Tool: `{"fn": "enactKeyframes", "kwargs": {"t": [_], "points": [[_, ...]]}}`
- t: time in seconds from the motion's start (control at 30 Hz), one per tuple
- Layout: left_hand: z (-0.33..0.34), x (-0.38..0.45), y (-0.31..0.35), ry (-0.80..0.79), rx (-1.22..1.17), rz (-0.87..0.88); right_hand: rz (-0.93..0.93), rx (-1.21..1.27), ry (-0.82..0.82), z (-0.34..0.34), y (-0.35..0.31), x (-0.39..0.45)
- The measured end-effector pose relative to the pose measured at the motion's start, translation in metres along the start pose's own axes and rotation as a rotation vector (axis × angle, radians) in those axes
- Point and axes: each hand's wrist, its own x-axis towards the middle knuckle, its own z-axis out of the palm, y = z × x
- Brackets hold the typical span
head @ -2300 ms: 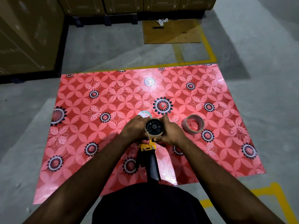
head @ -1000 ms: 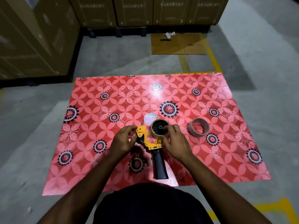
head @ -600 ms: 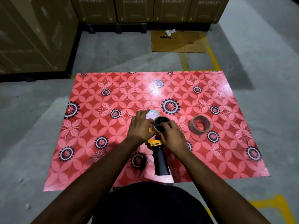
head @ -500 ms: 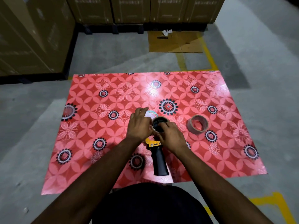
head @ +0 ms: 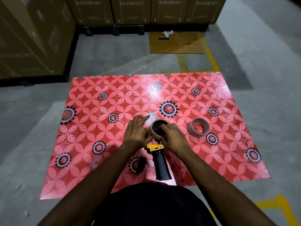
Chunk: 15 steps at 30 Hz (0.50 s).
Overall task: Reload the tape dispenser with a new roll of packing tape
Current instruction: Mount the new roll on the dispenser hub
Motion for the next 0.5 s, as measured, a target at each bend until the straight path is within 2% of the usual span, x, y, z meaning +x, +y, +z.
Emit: {"fn": "enactKeyframes", "kwargs": {"t": [0.1, 0.2, 0.27, 0.5], "points": [[-0.0008, -0.0028, -0.0058, -0.013, -0.077, 0.043, -0.024, 0.004, 0.005, 0.0000, 0.0031, -0.0002], [-0.0023, -0.0041, -0.0064, -0.045, -0.108, -0.019, -0.046, 0.008, 0.002, 0.0000, 0.0048, 0.0017], [-0.0047, -0.0034, -0.0047, -0.080, -0.101, -0.063, -0.054, 0.002, -0.001, -0.0007, 0.0054, 0.0021], [-0.0055, -0.0014, 0.0022, -0.115, 0.005, -0.026, -0.070, -0.047, -0.015, -0.0052, 0.0012, 0.0006]]}}
